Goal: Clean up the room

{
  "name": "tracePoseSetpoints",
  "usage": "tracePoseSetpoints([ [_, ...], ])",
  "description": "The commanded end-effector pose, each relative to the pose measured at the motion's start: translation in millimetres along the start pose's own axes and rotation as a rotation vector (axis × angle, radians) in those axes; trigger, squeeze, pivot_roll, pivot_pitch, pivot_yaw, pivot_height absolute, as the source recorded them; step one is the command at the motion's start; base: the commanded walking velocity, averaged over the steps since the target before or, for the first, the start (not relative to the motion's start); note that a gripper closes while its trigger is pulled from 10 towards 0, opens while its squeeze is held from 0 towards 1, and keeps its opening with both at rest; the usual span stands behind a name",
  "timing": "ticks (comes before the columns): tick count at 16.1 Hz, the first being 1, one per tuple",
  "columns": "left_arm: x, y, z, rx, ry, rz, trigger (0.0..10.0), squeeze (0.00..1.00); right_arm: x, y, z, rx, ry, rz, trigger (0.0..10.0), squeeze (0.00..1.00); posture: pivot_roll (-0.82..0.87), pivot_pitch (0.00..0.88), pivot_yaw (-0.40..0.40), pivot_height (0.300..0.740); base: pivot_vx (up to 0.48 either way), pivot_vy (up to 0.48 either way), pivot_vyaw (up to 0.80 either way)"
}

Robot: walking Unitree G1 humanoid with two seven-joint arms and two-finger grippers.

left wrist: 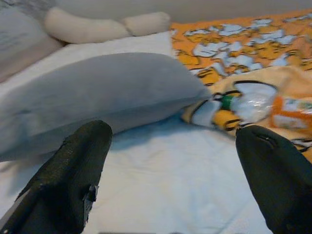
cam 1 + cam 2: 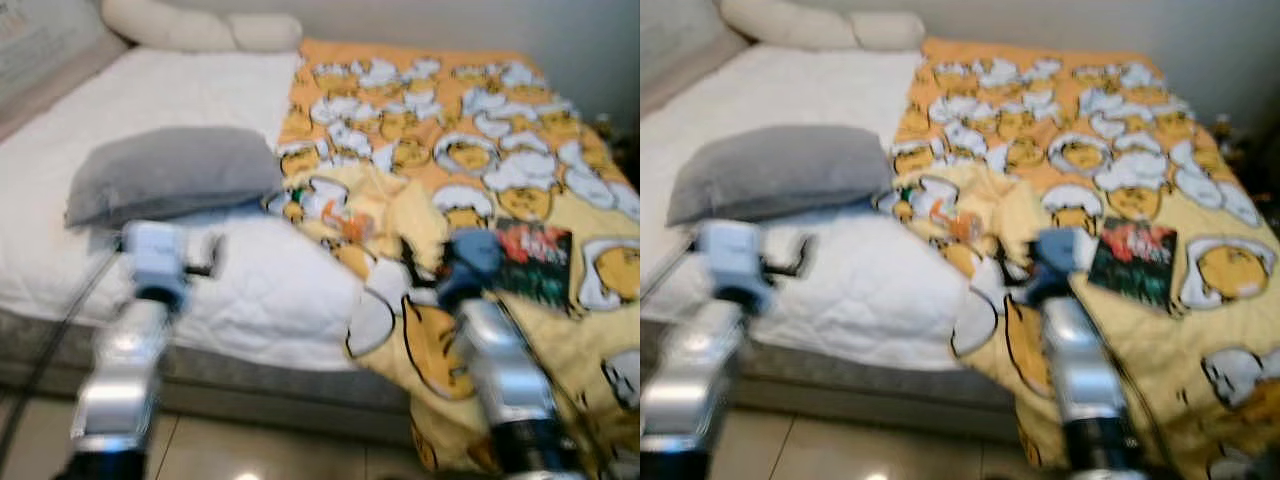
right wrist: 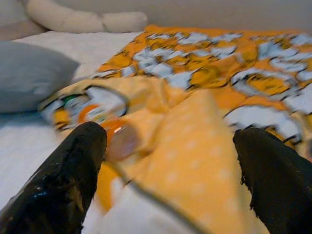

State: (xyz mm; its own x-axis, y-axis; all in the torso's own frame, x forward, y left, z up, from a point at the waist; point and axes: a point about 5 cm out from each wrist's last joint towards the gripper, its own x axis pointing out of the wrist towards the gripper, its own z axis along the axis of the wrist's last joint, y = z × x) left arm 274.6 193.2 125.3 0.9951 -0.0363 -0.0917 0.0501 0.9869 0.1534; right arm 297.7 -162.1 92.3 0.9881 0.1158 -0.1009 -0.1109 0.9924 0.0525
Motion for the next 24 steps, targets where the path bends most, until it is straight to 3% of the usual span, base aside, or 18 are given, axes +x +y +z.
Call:
tracePoseSetpoints([
  [1, -1.5, 10.5, 1.7, 0.012, -0.004, 0.030, 10.0, 0.00, 2.5, 11.5, 4.7, 0.004, -0.025, 0.040, 10.0, 0.00, -0.03, 0.000, -0.008, 0.740, 0.360, 0.000, 0.79],
  [7, -2.0, 11.4, 2.0, 0.015, -0.006, 0.034, 10.0, 0.00, 3.4, 16.3, 3.0, -0.002, -0.015, 0.068, 10.0, 0.00, -0.03, 0.000, -0.010, 0.740, 0.360, 0.000, 0.79],
  [11, -1.5, 9.8, 1.7, 0.027, 0.004, 0.016, 10.0, 0.00, 5.7, 9.0, 4.8, 0.014, 0.004, 0.041, 10.0, 0.00, -0.03, 0.000, -0.007, 0.740, 0.328, 0.000, 0.20],
  [13, -1.3, 3.4, 1.7, 0.049, 0.023, -0.063, 10.0, 0.00, 10.9, 0.8, 6.4, -0.076, 0.066, 0.045, 10.0, 0.00, -0.03, 0.000, -0.006, 0.740, 0.000, 0.000, 0.00],
  [14, -1.6, -1.4, 1.9, 0.070, 0.035, -0.125, 10.0, 0.00, 15.2, -5.3, 5.6, -0.109, 0.136, 0.057, 10.0, 0.26, -0.03, 0.000, -0.011, 0.740, 0.000, 0.000, 0.00],
  [15, -1.7, -3.2, 2.0, 0.079, 0.039, -0.151, 10.0, 0.00, 16.8, -7.8, 5.4, -0.116, 0.163, 0.061, 10.0, 0.26, -0.03, 0.000, -0.013, 0.740, 0.000, 0.000, 0.00],
  [16, -1.3, -7.5, 2.7, 0.093, 0.057, -0.235, 10.0, 0.00, 23.5, -17.3, 9.9, -0.155, 0.209, 0.055, 10.0, 1.00, -0.03, 0.000, -0.017, 0.740, 0.000, 0.000, 0.00],
  [17, -0.2, -9.2, 3.6, 0.108, 0.066, -0.287, 10.0, 0.00, 29.1, -23.5, 12.8, -0.153, 0.230, 0.039, 10.0, 1.00, -0.03, 0.000, -0.019, 0.740, 0.000, 0.000, 0.00],
  [19, 1.3, -11.0, 8.2, 0.172, 0.092, -0.459, 10.0, 0.00, 42.9, -48.6, 13.9, -0.251, 0.357, 0.001, 10.0, 1.00, -0.03, 0.000, -0.010, 0.740, 0.000, 0.000, 0.00],
  [24, -6.1, -11.5, 17.8, 0.273, 0.178, -0.768, 10.0, 0.00, 45.9, -94.3, 12.9, -0.342, 0.567, -0.080, 10.0, 1.00, -0.02, 0.000, -0.002, 0.740, 0.000, 0.000, 0.00],
])
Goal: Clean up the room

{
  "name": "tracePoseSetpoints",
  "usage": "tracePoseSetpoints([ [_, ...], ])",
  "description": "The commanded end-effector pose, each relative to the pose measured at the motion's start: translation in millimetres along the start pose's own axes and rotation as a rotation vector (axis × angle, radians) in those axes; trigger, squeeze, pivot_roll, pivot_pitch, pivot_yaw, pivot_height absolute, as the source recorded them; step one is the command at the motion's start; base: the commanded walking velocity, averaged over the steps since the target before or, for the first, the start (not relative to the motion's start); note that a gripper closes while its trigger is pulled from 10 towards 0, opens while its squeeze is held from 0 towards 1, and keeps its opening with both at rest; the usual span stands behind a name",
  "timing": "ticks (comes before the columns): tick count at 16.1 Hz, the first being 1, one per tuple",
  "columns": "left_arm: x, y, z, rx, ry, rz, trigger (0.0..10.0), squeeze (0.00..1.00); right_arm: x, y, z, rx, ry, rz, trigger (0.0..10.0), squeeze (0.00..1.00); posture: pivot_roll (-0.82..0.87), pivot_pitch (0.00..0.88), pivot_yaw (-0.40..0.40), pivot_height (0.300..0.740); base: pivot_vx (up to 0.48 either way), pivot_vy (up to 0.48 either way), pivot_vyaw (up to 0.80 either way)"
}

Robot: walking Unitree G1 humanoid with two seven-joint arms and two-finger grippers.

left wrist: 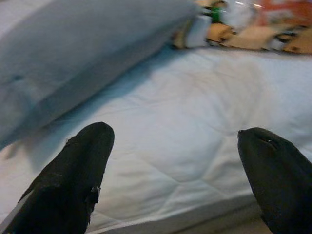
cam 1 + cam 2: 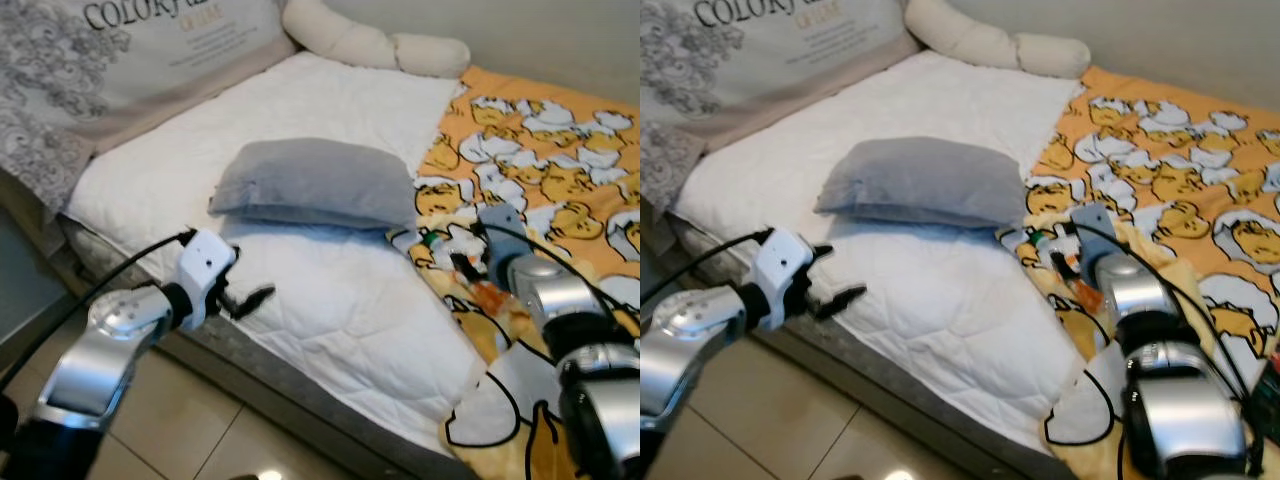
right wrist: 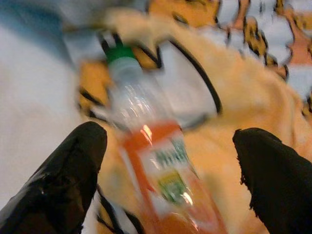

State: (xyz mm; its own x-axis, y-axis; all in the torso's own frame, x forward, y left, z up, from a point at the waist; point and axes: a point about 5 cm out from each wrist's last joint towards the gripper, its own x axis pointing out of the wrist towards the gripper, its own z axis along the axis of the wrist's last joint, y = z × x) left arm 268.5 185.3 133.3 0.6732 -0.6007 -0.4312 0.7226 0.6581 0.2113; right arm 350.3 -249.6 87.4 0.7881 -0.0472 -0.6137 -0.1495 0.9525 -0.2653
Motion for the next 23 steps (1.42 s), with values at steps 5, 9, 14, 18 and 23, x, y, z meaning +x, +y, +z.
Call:
tracePoseSetpoints([
  [5, -11.7, -10.3, 14.3, 0.055, 0.016, -0.175, 10.0, 0.00, -0.5, -14.4, -3.4, 0.012, 0.055, -0.037, 10.0, 0.00, 0.02, 0.000, 0.007, 0.740, 0.000, 0.000, 0.00],
  [9, -21.8, -16.3, 16.5, 0.049, 0.048, -0.238, 10.0, 0.00, 0.9, -12.9, -20.1, 0.050, 0.090, -0.044, 10.0, 0.00, 0.05, 0.000, 0.030, 0.740, 0.000, 0.000, 0.00],
  [14, -26.1, -20.0, 21.7, 0.051, 0.062, -0.273, 10.0, 0.00, 0.8, -13.8, -33.4, 0.064, 0.123, -0.072, 10.0, 0.00, 0.07, 0.000, 0.028, 0.740, 0.000, 0.000, 0.00],
  [18, -28.7, -27.2, 18.3, 0.032, 0.083, -0.304, 10.0, 0.00, 1.8, -3.0, -54.9, 0.079, 0.204, -0.038, 8.2, 0.00, 0.08, 0.000, 0.016, 0.740, 0.000, 0.000, 0.00],
  [23, -30.0, -28.4, 18.9, 0.019, 0.082, -0.299, 10.0, 0.00, 1.1, -5.2, -55.9, 0.112, 0.201, -0.043, 0.4, 0.00, 0.08, 0.000, 0.010, 0.740, 0.000, 0.000, 0.00],
])
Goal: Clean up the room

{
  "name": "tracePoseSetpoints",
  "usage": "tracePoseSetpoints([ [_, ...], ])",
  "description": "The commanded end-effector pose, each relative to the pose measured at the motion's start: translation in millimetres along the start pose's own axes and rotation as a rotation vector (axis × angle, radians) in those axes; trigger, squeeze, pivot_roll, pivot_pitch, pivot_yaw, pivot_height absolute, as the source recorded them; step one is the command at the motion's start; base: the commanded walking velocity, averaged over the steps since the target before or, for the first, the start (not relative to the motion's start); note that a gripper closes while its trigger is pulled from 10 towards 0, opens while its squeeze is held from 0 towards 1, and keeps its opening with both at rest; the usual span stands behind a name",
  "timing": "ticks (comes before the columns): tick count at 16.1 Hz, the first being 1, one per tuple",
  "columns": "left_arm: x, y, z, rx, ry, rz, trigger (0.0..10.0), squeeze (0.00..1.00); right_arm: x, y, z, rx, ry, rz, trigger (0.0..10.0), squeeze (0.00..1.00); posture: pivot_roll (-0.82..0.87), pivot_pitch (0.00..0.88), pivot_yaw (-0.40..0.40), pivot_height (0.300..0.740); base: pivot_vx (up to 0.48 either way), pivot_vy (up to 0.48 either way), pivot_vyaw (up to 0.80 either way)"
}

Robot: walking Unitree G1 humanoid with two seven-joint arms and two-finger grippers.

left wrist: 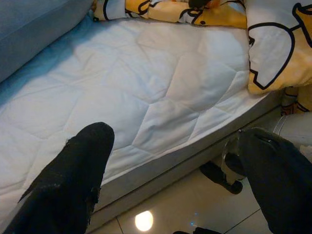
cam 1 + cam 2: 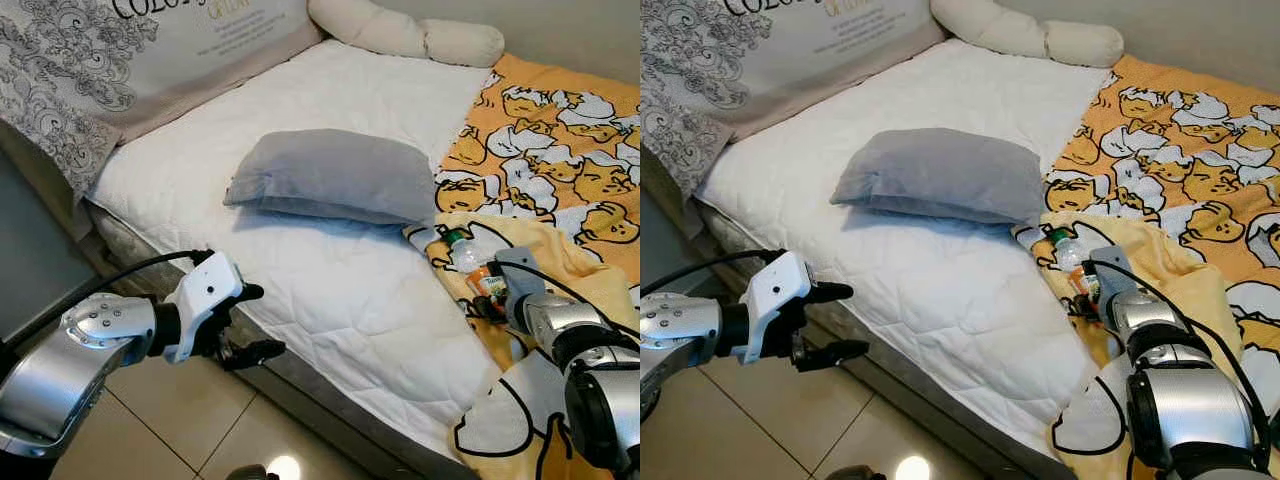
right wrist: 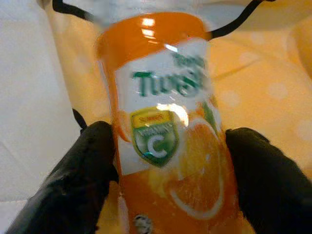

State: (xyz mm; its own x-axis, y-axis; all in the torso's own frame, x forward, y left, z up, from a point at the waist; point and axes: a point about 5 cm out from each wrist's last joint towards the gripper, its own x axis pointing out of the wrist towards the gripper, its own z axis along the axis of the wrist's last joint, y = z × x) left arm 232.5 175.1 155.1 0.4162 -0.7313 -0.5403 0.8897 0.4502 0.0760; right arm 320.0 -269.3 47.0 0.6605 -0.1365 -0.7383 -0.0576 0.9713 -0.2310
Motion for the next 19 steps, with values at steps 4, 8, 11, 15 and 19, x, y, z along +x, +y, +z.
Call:
tracePoseSetpoints([
  [4, -0.3, 0.0, 1.8, -0.001, -0.001, 0.002, 10.0, 0.00, -1.3, -2.8, 3.4, 0.023, -0.010, 0.012, 0.0, 0.00, 0.07, 0.000, 0.007, 0.740, 0.000, 0.000, 0.00],
  [8, 4.4, -1.0, 2.2, -0.024, -0.030, 0.009, 10.0, 0.00, -3.7, -10.3, 6.5, 0.058, -0.031, 0.016, 0.0, 0.00, 0.03, 0.000, 0.012, 0.740, 0.000, 0.000, 0.00],
  [11, 8.6, -1.5, 1.3, -0.050, -0.065, 0.038, 10.0, 0.00, -8.9, -22.8, 14.7, 0.145, -0.089, 0.049, 0.0, 0.00, 0.01, 0.000, 0.012, 0.740, 0.000, 0.000, 0.00],
  [15, 15.5, -5.0, -4.5, -0.090, -0.090, 0.080, 10.0, 0.00, -16.4, -37.1, 27.2, 0.334, -0.246, 0.089, 0.0, 0.00, -0.03, 0.000, 0.024, 0.740, 0.000, 0.000, 0.00],
  [19, 23.6, 4.1, -7.7, -0.204, -0.130, 0.308, 10.0, 0.00, -26.1, -29.9, 42.5, 0.465, -0.509, 0.140, 4.6, 0.00, -0.06, 0.000, 0.045, 0.740, 0.000, 0.000, 0.00],
])
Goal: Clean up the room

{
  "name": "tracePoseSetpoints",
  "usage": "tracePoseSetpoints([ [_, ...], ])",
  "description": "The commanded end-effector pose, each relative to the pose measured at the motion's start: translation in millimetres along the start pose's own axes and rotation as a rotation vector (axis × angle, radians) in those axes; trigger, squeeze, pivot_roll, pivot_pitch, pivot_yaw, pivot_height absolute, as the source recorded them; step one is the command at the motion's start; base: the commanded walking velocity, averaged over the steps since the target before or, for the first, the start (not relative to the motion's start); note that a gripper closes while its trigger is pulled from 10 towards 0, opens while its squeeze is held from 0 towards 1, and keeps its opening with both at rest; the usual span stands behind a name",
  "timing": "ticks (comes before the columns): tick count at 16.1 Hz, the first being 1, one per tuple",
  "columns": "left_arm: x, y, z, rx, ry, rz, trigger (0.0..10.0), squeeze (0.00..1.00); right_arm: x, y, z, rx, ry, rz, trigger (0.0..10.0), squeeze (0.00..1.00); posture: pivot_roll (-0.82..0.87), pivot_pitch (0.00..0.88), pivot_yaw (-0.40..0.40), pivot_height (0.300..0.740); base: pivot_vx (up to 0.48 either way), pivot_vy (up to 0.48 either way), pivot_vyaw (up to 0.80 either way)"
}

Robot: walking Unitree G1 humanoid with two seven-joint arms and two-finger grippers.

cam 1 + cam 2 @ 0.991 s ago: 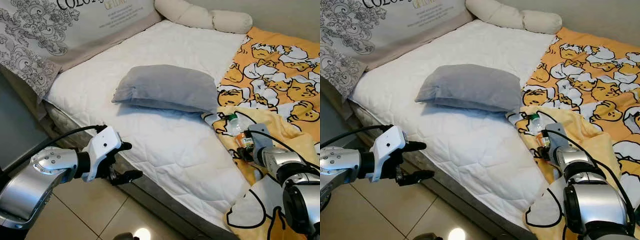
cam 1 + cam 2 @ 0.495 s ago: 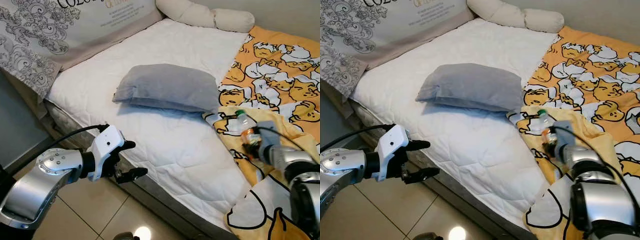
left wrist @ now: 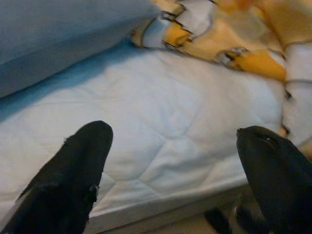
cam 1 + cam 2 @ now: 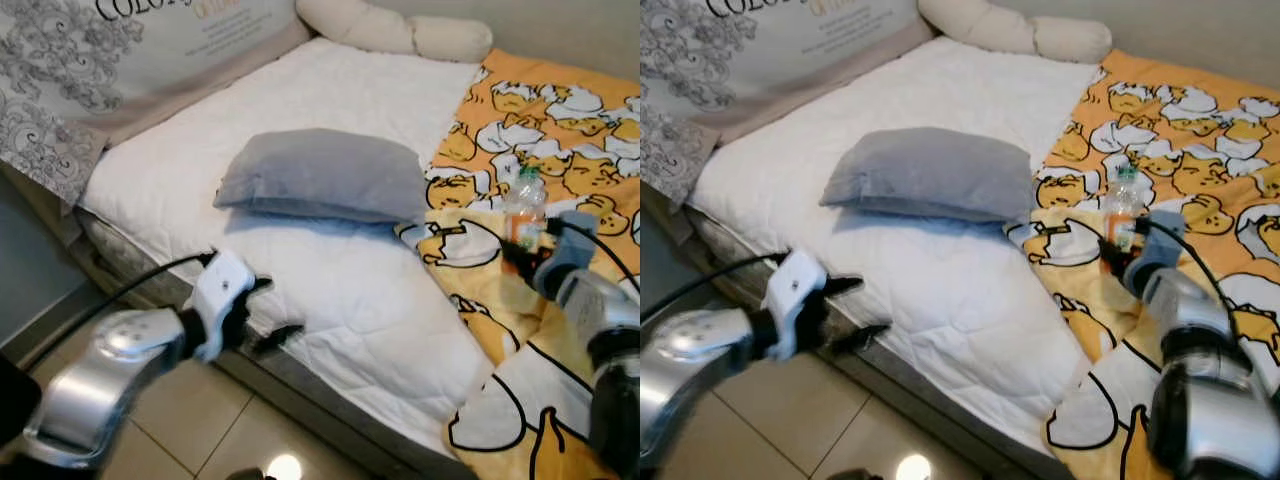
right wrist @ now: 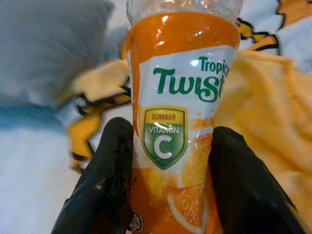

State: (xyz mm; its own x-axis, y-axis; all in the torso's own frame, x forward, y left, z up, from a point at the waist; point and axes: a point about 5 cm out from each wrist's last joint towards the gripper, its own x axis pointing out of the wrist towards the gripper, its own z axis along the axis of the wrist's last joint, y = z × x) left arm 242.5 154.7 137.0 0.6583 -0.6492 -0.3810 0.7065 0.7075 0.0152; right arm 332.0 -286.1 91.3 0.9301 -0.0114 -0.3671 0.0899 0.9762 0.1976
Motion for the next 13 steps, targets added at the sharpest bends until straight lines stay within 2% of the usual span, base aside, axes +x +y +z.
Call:
tracePoseSetpoints([
  [1, -2.3, 11.4, -1.8, -0.058, -0.012, 0.136, 10.0, 0.00, -3.0, 12.2, 14.1, 0.005, -0.136, 0.025, 10.0, 0.00, -0.06, 0.000, 0.048, 0.740, 0.000, 0.000, 0.00],
  [2, -1.0, 13.5, -1.3, -0.082, -0.039, 0.196, 10.0, 0.00, -7.3, 25.2, 16.6, 0.000, -0.211, 0.044, 10.0, 0.00, -0.07, 0.000, 0.052, 0.740, 0.000, 0.000, 0.00],
  [3, -0.2, 16.5, -1.8, -0.093, -0.051, 0.267, 10.0, 0.00, -11.8, 41.3, 17.6, 0.003, -0.265, 0.069, 10.0, 0.00, -0.07, 0.000, 0.053, 0.740, 0.000, 0.000, 0.68],
  [4, 0.4, 17.9, -2.5, -0.098, -0.051, 0.294, 10.0, 0.00, -14.4, 51.0, 17.8, -0.009, -0.293, 0.089, 10.0, 0.00, -0.07, 0.000, 0.053, 0.740, 0.000, 0.000, 0.80],
  [5, 2.1, 22.8, -1.1, -0.071, -0.067, 0.368, 10.0, 0.00, -20.8, 76.9, 11.1, -0.014, -0.322, 0.135, 10.0, 0.00, -0.07, 0.000, 0.050, 0.740, 0.000, 0.000, 0.80],
  [6, 2.6, 24.2, -0.4, -0.057, -0.072, 0.392, 10.0, 0.00, -23.4, 83.0, 8.5, -0.008, -0.322, 0.142, 10.0, 0.00, -0.07, 0.000, 0.050, 0.740, 0.000, 0.000, 0.80],
  [7, 2.2, 31.2, 0.2, -0.026, -0.088, 0.490, 10.0, 0.00, -29.4, 100.3, -1.8, -0.016, -0.309, 0.184, 10.0, 0.00, -0.07, 0.000, 0.045, 0.740, 0.000, 0.000, 0.80],
  [8, 1.3, 33.8, -0.3, -0.050, -0.092, 0.529, 10.0, 0.00, -36.7, 114.7, -10.8, -0.032, -0.301, 0.220, 10.0, 0.00, -0.06, 0.000, 0.043, 0.740, 0.000, 0.000, 0.80],
  [9, -1.7, 34.2, -0.2, -0.027, -0.084, 0.544, 10.0, 0.00, -41.9, 125.0, -19.1, -0.048, -0.289, 0.240, 10.0, 0.00, -0.05, 0.000, 0.034, 0.740, 0.000, 0.000, 0.80],
  [11, -7.3, 34.4, -1.6, 0.005, -0.090, 0.575, 10.0, 0.00, -44.2, 131.4, -27.4, -0.068, -0.267, 0.215, 10.0, 0.00, -0.02, 0.000, 0.022, 0.740, 0.000, 0.000, 0.80],
  [12, -13.6, 35.5, -8.5, -0.007, -0.087, 0.632, 10.0, 0.00, -47.9, 142.2, -34.3, -0.054, -0.240, 0.248, 10.0, 0.00, -0.01, 0.000, 0.013, 0.740, 0.000, 0.000, 0.80],
  [13, -13.9, 35.8, -12.1, -0.019, -0.085, 0.652, 10.0, 0.00, -50.1, 148.2, -36.2, -0.057, -0.227, 0.269, 10.0, 0.00, -0.01, 0.000, 0.010, 0.740, 0.000, 0.000, 0.80],
])
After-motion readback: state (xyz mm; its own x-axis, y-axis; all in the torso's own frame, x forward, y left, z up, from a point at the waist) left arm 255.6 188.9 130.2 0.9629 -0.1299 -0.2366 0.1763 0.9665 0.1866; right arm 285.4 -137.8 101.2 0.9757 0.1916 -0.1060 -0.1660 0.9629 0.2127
